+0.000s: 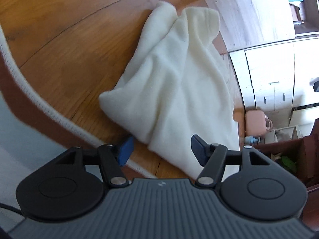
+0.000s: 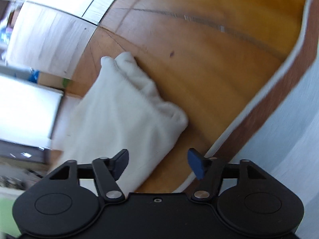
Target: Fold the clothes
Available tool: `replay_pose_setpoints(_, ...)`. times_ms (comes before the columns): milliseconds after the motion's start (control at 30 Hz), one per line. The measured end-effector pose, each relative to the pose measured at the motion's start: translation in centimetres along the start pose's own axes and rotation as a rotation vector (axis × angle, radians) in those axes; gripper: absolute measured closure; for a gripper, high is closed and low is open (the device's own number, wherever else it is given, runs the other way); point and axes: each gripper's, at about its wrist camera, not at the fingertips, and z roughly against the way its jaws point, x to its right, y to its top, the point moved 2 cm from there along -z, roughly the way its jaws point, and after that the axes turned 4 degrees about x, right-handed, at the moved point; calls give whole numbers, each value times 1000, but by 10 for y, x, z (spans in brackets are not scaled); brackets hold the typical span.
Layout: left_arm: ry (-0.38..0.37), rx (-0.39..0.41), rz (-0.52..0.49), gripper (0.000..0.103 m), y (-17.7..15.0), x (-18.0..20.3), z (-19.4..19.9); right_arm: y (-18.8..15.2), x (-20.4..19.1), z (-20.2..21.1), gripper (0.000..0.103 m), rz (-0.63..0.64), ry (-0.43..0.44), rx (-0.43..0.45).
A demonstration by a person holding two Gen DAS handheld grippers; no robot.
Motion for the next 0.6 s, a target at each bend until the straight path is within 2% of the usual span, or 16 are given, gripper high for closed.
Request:
replay_pose_setpoints(33,16,27,-15,38,0,3,-2,-1,1,-4,30,-15,1,-2)
replay_pose_setpoints(100,33,78,-50,37,3,9,-6,0,1,-12,23,-22,4,11)
replay_pose_setpoints(233,51,155,-126,34,6,20,-16,13,-11,-30,18,-9,29,75)
replay_pose_setpoints(267,57,163,-149,40,6,22,-17,16,-13,-37,19,-23,48,69)
replay_pose_setpoints(300,63,171,-172,43,6,23,-19,17,-15,-44,36,-42,64,53)
replay_pose_setpoints(333,70,177,-194,66,6,25,-20,18,-16,-50,52,-54,60,41)
replay_pose_setpoints(367,85,175,-211,83,7,27,-21,18,-20,-52,74,-43,55,42)
replay_pose_setpoints(467,113,196,-273,88,8,39,-15,13,-40,-45,78,89,45,105)
replay_pose_setpoints(567,150,239,-427,89,-3,66,2,4,-70,-25,80,243,63,175)
replay_pose_setpoints(600,133,253,-473,89,-8,75,12,1,-79,-17,81,280,71,193)
